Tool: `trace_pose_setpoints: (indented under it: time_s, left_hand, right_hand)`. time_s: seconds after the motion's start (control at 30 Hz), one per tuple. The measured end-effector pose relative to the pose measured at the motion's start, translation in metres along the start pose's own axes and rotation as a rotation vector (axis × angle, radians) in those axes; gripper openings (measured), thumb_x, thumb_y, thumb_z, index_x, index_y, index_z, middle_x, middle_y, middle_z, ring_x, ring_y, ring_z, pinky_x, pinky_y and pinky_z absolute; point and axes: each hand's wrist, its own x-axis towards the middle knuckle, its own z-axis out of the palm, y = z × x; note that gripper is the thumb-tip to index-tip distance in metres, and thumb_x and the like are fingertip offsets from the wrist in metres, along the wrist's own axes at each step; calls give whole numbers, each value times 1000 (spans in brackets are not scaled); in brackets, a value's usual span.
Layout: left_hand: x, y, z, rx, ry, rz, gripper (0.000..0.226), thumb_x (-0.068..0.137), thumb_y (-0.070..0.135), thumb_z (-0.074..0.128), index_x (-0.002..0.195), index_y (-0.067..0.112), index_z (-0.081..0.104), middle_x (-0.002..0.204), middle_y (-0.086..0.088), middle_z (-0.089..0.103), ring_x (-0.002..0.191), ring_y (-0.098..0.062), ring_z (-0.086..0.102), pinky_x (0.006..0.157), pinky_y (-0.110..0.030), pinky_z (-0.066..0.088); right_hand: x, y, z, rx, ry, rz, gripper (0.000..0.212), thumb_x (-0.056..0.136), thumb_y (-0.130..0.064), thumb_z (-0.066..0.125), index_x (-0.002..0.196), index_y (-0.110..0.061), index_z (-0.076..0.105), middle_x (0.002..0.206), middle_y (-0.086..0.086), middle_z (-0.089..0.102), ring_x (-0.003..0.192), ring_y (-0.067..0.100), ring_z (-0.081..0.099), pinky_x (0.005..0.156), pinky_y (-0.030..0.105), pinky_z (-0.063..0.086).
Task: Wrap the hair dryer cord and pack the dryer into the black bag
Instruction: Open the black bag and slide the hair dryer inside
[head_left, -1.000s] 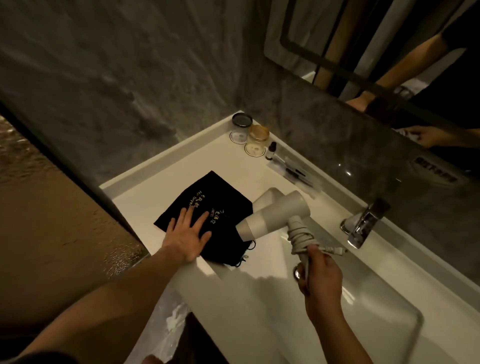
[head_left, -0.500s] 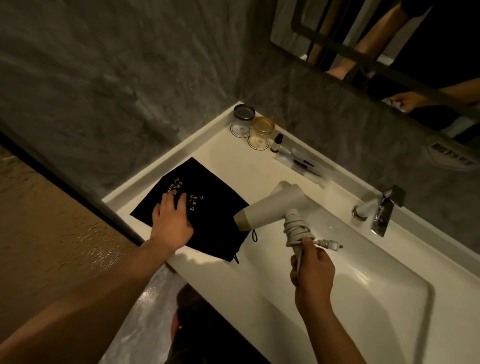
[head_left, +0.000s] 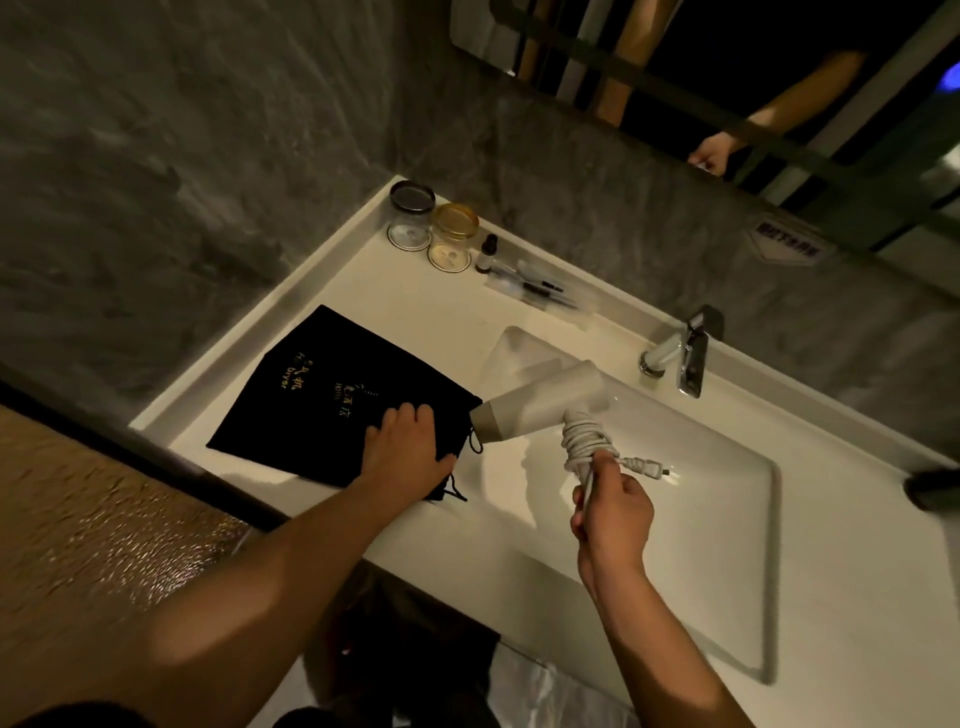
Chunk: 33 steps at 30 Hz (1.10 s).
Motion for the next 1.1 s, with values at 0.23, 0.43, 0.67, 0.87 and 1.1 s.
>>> trace_pose_setpoints:
  time_s: [0.23,0.43,0.67,0.87,1.1]
  left_hand:
    - [5,1,-10,-84,-46,-28,28,90,31,52,105,8,48,101,-15,61,92,-34,59,67,-42,47]
    - [6,3,-12,-171,-54,-52,18,93,12,48,105,-2,47,100,-20,61,86,-37,62,67,-42,50]
    - [-4,10,-22,-284,-73,-124,27,104,19,40,110,-5,46,86,-18,64,73,-31,69,54,-31,41]
    - [-8,18,-38,-665,-20,-105,37,94,54,53,86,18,47,79,0,59,70,-14,59,53,-23,37]
    - [-26,4,-60,-651,-162,67,32,82,8,67,103,22,47,88,-10,61,68,-16,56,59,-34,45]
  right_hand:
    - [3,-1,-16,21,-2,5,28,91,-33,66,77,-13,53,53,7,48,39,17,32,37,21,23]
    - [1,4,-16,35,-3,25,31,92,-33,65,70,-14,52,56,12,50,36,17,33,37,20,25]
    - [-13,17,-7,43,-52,33,27,89,-36,65,80,-11,61,52,6,52,36,14,36,36,22,29]
    - [-23,27,14,26,-54,51,32,85,-42,66,72,-13,66,54,6,53,39,16,41,36,23,35]
    - [-15,16,39,120,-23,204,39,89,-44,64,79,-6,63,47,1,56,30,12,41,34,21,31]
